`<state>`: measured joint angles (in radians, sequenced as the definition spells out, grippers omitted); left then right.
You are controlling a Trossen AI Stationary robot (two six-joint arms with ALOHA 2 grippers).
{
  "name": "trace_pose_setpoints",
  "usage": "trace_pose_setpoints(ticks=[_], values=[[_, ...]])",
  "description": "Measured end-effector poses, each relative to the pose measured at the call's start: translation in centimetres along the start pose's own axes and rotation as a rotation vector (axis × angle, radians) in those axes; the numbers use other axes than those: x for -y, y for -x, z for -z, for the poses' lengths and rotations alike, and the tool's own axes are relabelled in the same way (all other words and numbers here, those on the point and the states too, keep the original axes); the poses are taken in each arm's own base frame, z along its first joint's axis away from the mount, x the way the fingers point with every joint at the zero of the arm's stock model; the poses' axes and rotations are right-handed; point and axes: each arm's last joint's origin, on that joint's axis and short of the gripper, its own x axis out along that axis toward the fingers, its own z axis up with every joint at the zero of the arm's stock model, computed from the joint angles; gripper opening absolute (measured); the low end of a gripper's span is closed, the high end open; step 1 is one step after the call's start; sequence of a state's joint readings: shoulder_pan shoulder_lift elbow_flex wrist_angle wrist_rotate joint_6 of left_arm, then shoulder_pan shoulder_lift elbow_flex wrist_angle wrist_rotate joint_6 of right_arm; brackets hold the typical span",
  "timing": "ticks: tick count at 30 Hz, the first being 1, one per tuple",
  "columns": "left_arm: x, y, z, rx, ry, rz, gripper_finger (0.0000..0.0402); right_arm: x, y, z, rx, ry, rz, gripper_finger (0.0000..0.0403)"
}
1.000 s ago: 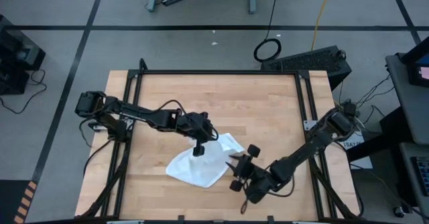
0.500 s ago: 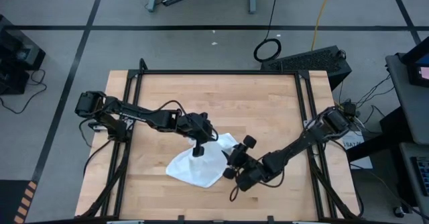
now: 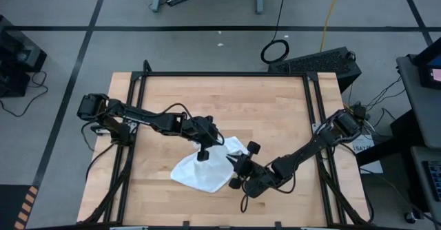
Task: Roll towel
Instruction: Roll the white towel
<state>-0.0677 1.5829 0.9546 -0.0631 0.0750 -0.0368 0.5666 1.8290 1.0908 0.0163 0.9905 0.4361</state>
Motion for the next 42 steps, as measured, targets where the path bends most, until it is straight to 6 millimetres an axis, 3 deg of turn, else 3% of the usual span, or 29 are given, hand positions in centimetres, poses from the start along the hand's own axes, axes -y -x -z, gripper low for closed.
trace_pose_setpoints(ticks=[6, 11, 18, 27, 33, 42], values=[[0.0, 0.0, 0.0, 0.0, 0.0, 0.0, 0.0002, -0.7, 1.8, 1.2, -0.013, -0.033, 0.016, 0.0056], [0.0, 0.0, 0.0, 0.001, 0.002, 0.0, 0.0002, -0.8, 3.1, 1.7, 0.053, 0.066, 0.118, 0.0104], [0.0, 0.0, 0.0, 0.003, 0.003, 0.001, 0.0002, -0.1, 1.9, 1.3, 0.039, 0.218, 0.171, 0.0155], [0.0, 0.0, 0.0, 0.003, 0.002, 0.001, 0.0002, 0.5, 0.9, 1.0, 0.02, 0.326, 0.205, 0.0139], [0.0, 0.0, 0.0, 0.003, 0.001, 0.001, 0.0002, 0.5, 1.2, 0.9, 0.044, 0.338, 0.24, 0.0126], [0.0, 0.0, 0.0, 0.001, 0.0, 0.001, 0.0002, 1.2, 0.0, 0.6, 0.026, 0.334, 0.27, 0.0125]])
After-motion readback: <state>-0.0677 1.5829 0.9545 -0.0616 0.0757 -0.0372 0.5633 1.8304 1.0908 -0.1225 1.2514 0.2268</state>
